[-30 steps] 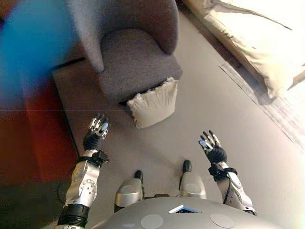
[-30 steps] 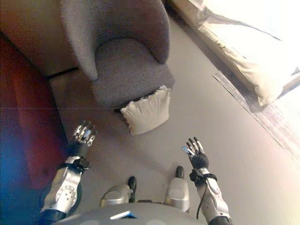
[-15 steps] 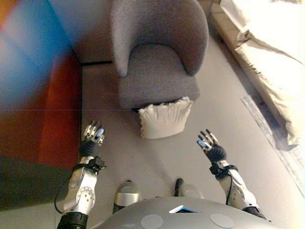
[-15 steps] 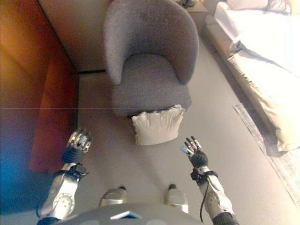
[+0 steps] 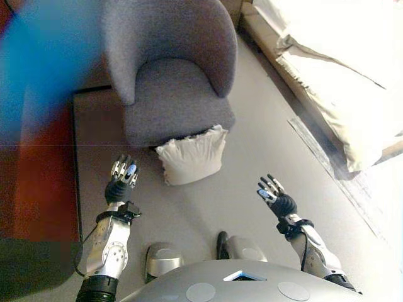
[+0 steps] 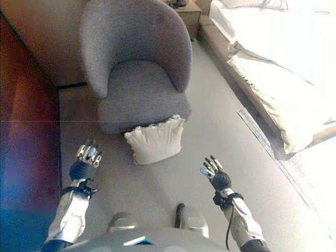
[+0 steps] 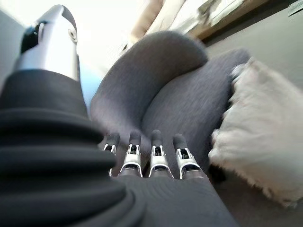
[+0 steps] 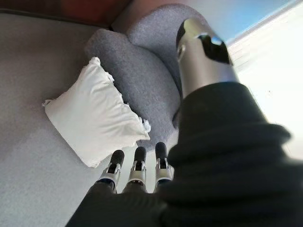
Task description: Pick up the cushion and take it to the sofa
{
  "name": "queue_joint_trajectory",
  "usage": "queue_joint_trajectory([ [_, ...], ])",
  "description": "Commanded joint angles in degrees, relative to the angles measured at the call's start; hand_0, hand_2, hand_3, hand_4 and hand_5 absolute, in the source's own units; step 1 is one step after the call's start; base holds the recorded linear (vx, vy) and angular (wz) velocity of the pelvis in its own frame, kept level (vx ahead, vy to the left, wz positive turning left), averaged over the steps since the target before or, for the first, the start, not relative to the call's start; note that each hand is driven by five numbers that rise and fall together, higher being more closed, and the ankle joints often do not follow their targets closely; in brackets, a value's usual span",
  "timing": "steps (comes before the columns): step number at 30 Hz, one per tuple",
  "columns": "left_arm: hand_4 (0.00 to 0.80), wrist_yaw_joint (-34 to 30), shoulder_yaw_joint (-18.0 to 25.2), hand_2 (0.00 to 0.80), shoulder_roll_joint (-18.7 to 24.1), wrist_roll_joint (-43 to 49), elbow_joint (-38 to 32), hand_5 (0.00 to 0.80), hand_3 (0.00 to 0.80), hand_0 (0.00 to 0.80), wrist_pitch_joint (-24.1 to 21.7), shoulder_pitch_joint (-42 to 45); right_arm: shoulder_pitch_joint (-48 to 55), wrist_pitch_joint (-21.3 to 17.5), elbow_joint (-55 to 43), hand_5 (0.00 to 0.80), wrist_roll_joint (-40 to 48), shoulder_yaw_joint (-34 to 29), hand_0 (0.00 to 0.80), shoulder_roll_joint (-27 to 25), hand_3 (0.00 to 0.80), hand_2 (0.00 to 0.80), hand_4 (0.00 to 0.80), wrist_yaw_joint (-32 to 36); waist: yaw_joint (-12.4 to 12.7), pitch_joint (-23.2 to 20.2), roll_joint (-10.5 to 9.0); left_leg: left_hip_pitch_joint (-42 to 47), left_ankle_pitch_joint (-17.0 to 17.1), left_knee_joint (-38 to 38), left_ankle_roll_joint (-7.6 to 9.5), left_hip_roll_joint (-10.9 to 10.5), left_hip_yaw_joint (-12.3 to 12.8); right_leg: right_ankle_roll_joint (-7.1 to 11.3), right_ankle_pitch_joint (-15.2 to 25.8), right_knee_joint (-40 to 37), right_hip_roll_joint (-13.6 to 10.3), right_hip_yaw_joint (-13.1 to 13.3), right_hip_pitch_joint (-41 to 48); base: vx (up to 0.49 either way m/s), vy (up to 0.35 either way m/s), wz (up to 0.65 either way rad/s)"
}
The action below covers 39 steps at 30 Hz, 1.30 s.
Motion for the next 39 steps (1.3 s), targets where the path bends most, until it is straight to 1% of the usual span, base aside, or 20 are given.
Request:
queue_joint_trajectory([
  [1, 0.0, -3.1, -1.1, 0.0, -0.2, -1.0, -4.4, 0.0, 0.0, 0.0, -2.4, -1.5, -0.7, -5.3, -3.7, 0.0, 0.8, -1.1, 0.0, -0.3, 0.0, 0.0, 0.0, 1.2, -1.7, 2.0, 1.54, -1.7, 5.7, -1.4, -3.68, -2.3, 1.1, 1.48, 2.1, -7.0, 1.2, -1.3, 6.0, 0.143, 0.02, -0.08],
  [5, 0.0, -3.3, -2.8, 0.0, 0.0, -0.8, -4.1, 0.0, 0.0, 0.0, -3.7, -2.7, -0.8, -7.2, -4.2, 0.0, 1.7, -0.6, 0.0, -0.5, 0.0, 0.0, 0.0, -0.4, 0.5, 3.4, 3.34, -7.9, 10.6, -11.6, -5.56, -4.9, -2.9, 1.62, 0.8, -8.6, 3.1, -0.2, 8.6, 0.167, 0.004, -0.07],
  [7, 0.0, -4.0, -2.7, 0.0, 0.1, -0.4, -3.6, 0.0, 0.0, 0.0, -5.0, -2.5, -0.2, -7.9, -4.0, 0.0, 1.8, -0.4, 0.0, -0.7, 0.0, 0.0, 0.0, 0.6, 1.6, 4.2, 4.27, -10.1, 14.3, -16.3, -6.67, -5.0, -4.1, 1.2, 0.2, -9.9, 4.3, 0.4, 10.8, 0.296, 0.006, -0.94],
  [13, 0.0, -5.1, -0.6, 0.0, 0.0, -0.9, -2.5, 0.0, 0.0, 0.0, -6.5, -1.4, 1.9, -9.2, -3.4, 0.0, 1.3, -1.0, 0.0, -0.8, 0.0, 0.0, 0.0, 2.5, 3.2, 4.6, 5.64, -12.8, 14.9, -21.0, -6.9, -5.2, -1.9, 0.84, -3.8, -9.2, 4.2, 0.6, 16.0, 0.366, 0.064, -0.3],
  [14, 0.0, -5.1, -0.1, 0.0, 0.1, -0.5, -2.6, 0.0, 0.0, 0.0, -6.5, -1.2, 1.8, -9.3, -3.3, 0.0, 1.4, -1.0, 0.0, -0.7, 0.0, 0.0, 0.0, 2.7, 3.3, 4.3, 5.54, -12.5, 12.9, -20.5, -6.22, -5.3, -0.9, 1.35, -4.6, -8.5, 3.2, 0.1, 16.6, 0.399, 0.082, -0.18],
  [16, 0.0, -4.6, 0.3, 0.0, 0.6, -0.5, -3.1, 0.0, 0.0, 0.0, -6.3, -0.8, 2.1, -9.4, -3.8, 0.0, 1.5, -0.4, 0.0, -0.1, 0.0, 0.0, 0.0, 2.4, 3.6, 3.7, 5.28, -12.1, 11.6, -19.4, -5.55, -5.4, 0.3, 2.33, -5.3, -7.6, 1.7, -1.0, 17.4, 0.418, 0.089, -0.25],
  [19, 0.0, -4.6, 1.3, 0.0, 1.6, -0.6, -2.7, 0.0, 0.0, 0.0, -6.0, -0.6, 2.5, -7.5, -5.2, 0.0, 2.2, -0.1, 0.0, 1.0, 0.0, 0.0, 0.0, 2.2, 4.3, 2.7, 4.47, -12.7, 9.3, -14.5, -3.57, -6.8, -0.5, 4.05, -5.4, -4.5, -1.4, -1.5, 18.0, 0.433, 0.099, -0.55],
  [21, 0.0, -5.7, 2.2, 0.0, 1.9, -0.5, -3.9, 0.0, 0.0, 0.0, -5.2, -0.3, 2.8, -6.8, -6.2, 0.0, 2.7, 0.3, 0.0, 2.0, 0.0, 0.0, 0.0, 2.5, 5.2, 1.7, 3.37, -13.0, 6.9, -11.5, -1.3, -8.6, -0.8, 5.97, -2.2, -0.1, -5.0, -2.1, 17.9, 0.425, 0.132, -0.55],
  [24, 0.0, -5.2, 2.6, 0.0, 1.9, 0.8, -5.1, 0.0, 0.0, 0.0, -4.1, 0.2, 3.0, -7.0, -6.2, 0.0, 2.0, 0.5, 0.0, 3.6, 0.0, 0.0, 0.0, 1.2, 6.4, 0.2, 2.95, -12.4, 4.5, -10.2, 1.48, -10.8, 0.0, 6.82, 5.2, 9.9, -10.4, -2.8, 17.1, 0.389, 0.184, -0.09],
  [26, 0.0, -5.3, 2.4, 0.0, 2.2, 1.5, -5.6, 0.0, 0.0, 0.0, -3.3, 0.2, 4.0, -7.0, -7.4, 0.0, 1.8, 0.5, 0.0, 4.2, 0.0, 0.0, 0.0, -0.4, 6.0, -0.3, 3.64, -11.0, 2.4, -9.4, 3.71, -12.3, 0.1, 6.65, 9.9, 22.5, -13.1, -0.9, 12.5, 0.347, 0.265, -0.07],
  [27, 0.0, -5.1, 2.2, 0.0, 2.5, 1.6, -6.3, 0.0, 0.0, 0.0, -2.7, 0.3, 4.8, -7.1, -8.4, 0.0, 1.6, 0.7, 0.0, 4.3, 0.0, 0.0, 0.0, -1.0, 5.6, -0.2, 4.02, -10.1, 1.3, -8.8, 4.64, -13.1, 0.2, 6.19, 10.9, 28.7, -14.0, 0.3, 8.7, 0.272, 0.25, 0.01],
  [28, 0.0, -5.0, 2.2, 0.0, 2.7, 1.2, -6.6, 0.0, 0.0, 0.0, -2.4, 0.4, 5.6, -7.2, -9.0, 0.0, 1.4, 1.0, 0.0, 4.4, 0.0, 0.0, 0.0, -1.2, 5.0, 0.1, 4.54, -9.2, 0.4, -8.2, 5.04, -13.5, 0.4, 5.43, 11.3, 31.9, -14.1, 0.8, 5.0, 0.303, 0.18, 0.2],
  [29, 0.0, -4.8, 2.3, 0.0, 3.0, 0.8, -6.7, 0.0, 0.0, 0.0, -1.9, 0.3, 6.5, -7.6, -9.2, 0.0, 1.2, 1.3, 0.0, 4.4, 0.0, 0.0, 0.0, -1.0, 4.5, 0.8, 4.21, -7.7, -1.4, -7.2, 4.89, -14.4, 0.5, 5.39, 10.1, 33.1, -14.8, 1.3, 2.5, 0.347, 0.073, 0.21],
  [31, 0.0, -4.7, 2.7, 0.0, 3.1, 0.2, -6.5, 0.0, 0.0, 0.0, -1.5, 0.3, 7.2, -7.7, -9.1, 0.0, 0.9, 1.8, 0.0, 4.3, 0.0, 0.0, 0.0, -1.0, 4.1, 1.6, 4.36, -5.8, -2.3, -6.5, 4.49, -14.2, 1.2, 4.43, 8.5, 28.0, -14.7, -0.7, 0.4, 0.276, -0.05, 0.03],
  [32, 0.0, -4.3, 2.7, 0.0, 3.1, 0.2, -6.5, 0.0, 0.0, 0.0, -1.5, 0.2, 6.9, -7.7, -8.7, 0.0, 0.9, 1.9, 0.0, 4.2, 0.0, 0.0, 0.0, -1.0, 3.9, 1.8, 4.63, -5.2, -1.6, -6.8, 4.41, -13.4, 1.8, 3.66, 9.5, 22.9, -14.1, -2.7, -0.9, 0.26, -0.202, -0.07],
  [33, 0.0, -3.1, 2.2, 0.0, 3.4, 0.4, -6.2, 0.0, 0.0, 0.0, -2.3, 0.3, 6.5, -7.7, -7.7, 0.0, 1.2, 1.9, 0.0, 4.0, 0.0, 0.0, 0.0, -0.1, 3.4, 2.7, 3.82, -3.4, -2.9, -6.5, 3.89, -13.3, 2.0, 4.46, 10.6, 13.3, -13.7, -4.4, -2.8, 0.261, -0.227, -0.16],
  [34, 0.0, -2.6, 1.9, 0.0, 3.5, 0.3, -6.2, 0.0, 0.0, 0.0, -2.5, 0.3, 6.2, -7.7, -7.5, 0.0, 1.3, 1.8, 0.0, 4.0, 0.0, 0.0, 0.0, 0.2, 3.1, 3.1, 3.55, -2.8, -3.6, -6.4, 3.73, -13.3, 1.9, 4.84, 11.2, 10.4, -13.6, -4.9, -3.1, 0.42, -0.305, -0.32],
  [35, 0.0, -1.6, 1.3, 0.0, 3.9, -0.1, -6.3, 0.0, 0.0, 0.0, -3.1, 0.1, 5.4, -7.7, -7.0, 0.0, 1.7, 1.7, 0.0, 3.7, 0.0, 0.0, 0.0, 0.8, 2.2, 3.8, 2.22, -1.0, -6.5, -5.9, 3.04, -13.9, 1.4, 7.02, 13.0, 1.8, -13.2, -4.6, -4.8, 0.347, -0.252, -0.39],
  [37, 0.0, -0.9, 0.8, 0.0, 4.2, -0.2, -6.7, 0.0, 0.0, 0.0, -3.4, -0.3, 4.3, -7.6, -6.8, 0.0, 2.4, 1.3, 0.0, 3.1, 0.0, 0.0, 0.0, 0.8, 1.0, 4.4, 1.07, 0.4, -8.3, -5.4, 2.75, -14.4, 0.7, 8.01, 15.9, -7.3, -12.4, -3.8, -6.1, 0.362, -0.216, -0.22],
  [39, 0.0, -0.6, 0.9, 0.0, 4.5, -0.9, -6.7, 0.0, 0.0, 0.0, -3.4, -0.5, 3.9, -6.9, -7.2, 0.0, 2.4, 0.7, 0.0, 2.6, 0.0, 0.0, 0.0, 0.3, -0.7, 4.3, 0.66, 3.2, -10.1, -6.1, 2.15, -14.8, -1.4, 9.47, 18.5, -15.3, -10.8, -0.7, -7.3, 0.447, -0.15, 0.09],
])
